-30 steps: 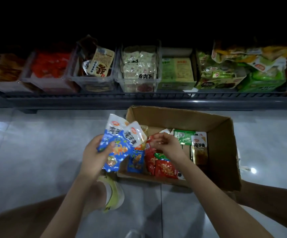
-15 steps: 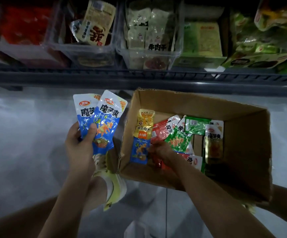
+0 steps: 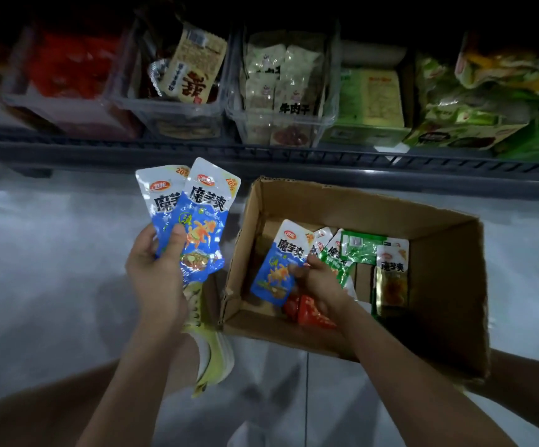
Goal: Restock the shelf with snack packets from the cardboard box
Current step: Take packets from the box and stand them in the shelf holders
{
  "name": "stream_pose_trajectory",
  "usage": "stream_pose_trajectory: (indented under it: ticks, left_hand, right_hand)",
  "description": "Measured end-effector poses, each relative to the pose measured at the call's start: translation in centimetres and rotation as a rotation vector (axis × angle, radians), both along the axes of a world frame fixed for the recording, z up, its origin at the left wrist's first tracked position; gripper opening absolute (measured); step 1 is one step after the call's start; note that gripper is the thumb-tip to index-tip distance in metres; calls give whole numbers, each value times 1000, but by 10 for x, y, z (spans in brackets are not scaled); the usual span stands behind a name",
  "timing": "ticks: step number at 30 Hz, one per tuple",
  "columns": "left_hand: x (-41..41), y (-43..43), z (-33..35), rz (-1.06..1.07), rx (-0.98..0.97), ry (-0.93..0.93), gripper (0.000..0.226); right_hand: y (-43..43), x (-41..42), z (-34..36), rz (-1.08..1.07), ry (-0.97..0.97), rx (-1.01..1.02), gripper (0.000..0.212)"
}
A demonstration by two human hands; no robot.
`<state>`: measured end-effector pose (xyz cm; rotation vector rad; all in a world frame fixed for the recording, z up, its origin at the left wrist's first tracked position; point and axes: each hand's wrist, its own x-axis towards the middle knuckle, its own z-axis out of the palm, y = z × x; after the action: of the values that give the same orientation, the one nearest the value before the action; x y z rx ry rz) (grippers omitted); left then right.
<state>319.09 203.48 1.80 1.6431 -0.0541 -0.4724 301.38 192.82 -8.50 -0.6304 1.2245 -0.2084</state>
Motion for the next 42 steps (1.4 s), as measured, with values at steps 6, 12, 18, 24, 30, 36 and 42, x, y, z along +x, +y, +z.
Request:
stream_pose_trajectory:
  ticks: [6,12,18,24,30,36,42]
  left_hand:
    - [-31,-6,40,-98,-99,60,15]
    - [-72,-9,91,-224,-194,68,14]
    - [-106,-18,143,-437,-269,99,16]
    - [-118,-26,189,-694,-207,-73,11]
    - [-129,-50,228,-626,-145,-326,10]
    - [-137,-89,270,-591,-221,-328,7]
    - [-130,-127,304,-589,-248,-334,7]
  right_hand:
    - [-19,-30,83,-164,-262,-55,20]
    - [-2,-36,174,-136,-453,-253,17]
    - [11,-45,231,-159,-414,-480,15]
    - [-1,-75,283,-200,-420,-572,9]
    - [-29,-96,331,-313,-445,-660,13]
    - [-77,-121,389,-431,-537,-742,20]
    - [-126,-140,434,-460,-545,-857,23]
